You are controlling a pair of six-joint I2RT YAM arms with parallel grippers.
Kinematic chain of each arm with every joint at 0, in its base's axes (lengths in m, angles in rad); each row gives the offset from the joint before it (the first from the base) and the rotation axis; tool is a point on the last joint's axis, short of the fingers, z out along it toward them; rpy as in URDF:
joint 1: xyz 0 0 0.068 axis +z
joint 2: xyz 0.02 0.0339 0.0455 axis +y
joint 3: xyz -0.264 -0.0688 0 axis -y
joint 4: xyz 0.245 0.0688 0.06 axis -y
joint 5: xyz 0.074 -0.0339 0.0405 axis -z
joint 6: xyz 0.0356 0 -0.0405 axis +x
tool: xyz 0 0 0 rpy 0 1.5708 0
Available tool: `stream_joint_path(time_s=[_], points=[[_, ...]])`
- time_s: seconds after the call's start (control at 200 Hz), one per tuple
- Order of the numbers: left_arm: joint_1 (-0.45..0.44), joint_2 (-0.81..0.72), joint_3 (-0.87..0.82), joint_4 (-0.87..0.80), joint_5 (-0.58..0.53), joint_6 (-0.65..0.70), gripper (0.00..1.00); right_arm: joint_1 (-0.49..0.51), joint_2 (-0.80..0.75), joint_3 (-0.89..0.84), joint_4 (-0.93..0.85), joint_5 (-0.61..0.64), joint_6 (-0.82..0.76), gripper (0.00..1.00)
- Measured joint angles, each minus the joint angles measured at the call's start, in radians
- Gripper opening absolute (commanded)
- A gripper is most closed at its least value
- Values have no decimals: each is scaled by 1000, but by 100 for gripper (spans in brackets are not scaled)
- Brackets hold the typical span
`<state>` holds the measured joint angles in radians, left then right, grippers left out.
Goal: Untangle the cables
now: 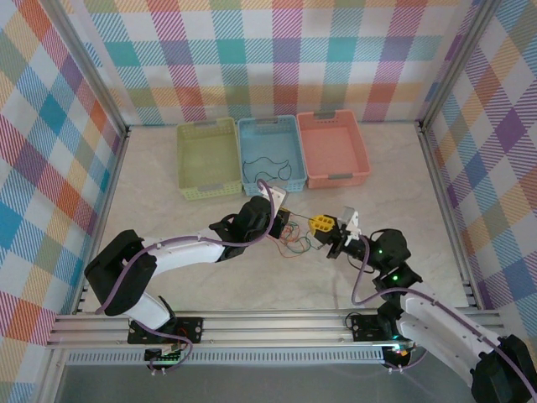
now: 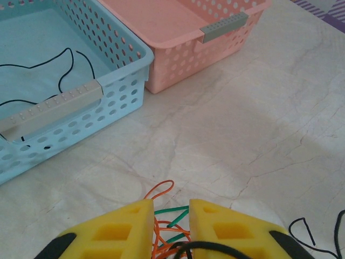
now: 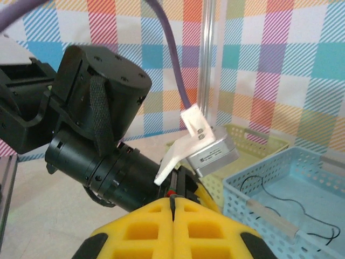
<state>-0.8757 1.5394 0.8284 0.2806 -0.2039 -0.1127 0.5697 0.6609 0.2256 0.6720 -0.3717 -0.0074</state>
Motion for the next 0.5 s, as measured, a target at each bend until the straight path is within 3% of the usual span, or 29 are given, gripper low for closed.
stream_joint_path(time_s=[0.5], points=[[0,0,0,-16,0,0,25,0,-291,-59,-69,234,9,0]])
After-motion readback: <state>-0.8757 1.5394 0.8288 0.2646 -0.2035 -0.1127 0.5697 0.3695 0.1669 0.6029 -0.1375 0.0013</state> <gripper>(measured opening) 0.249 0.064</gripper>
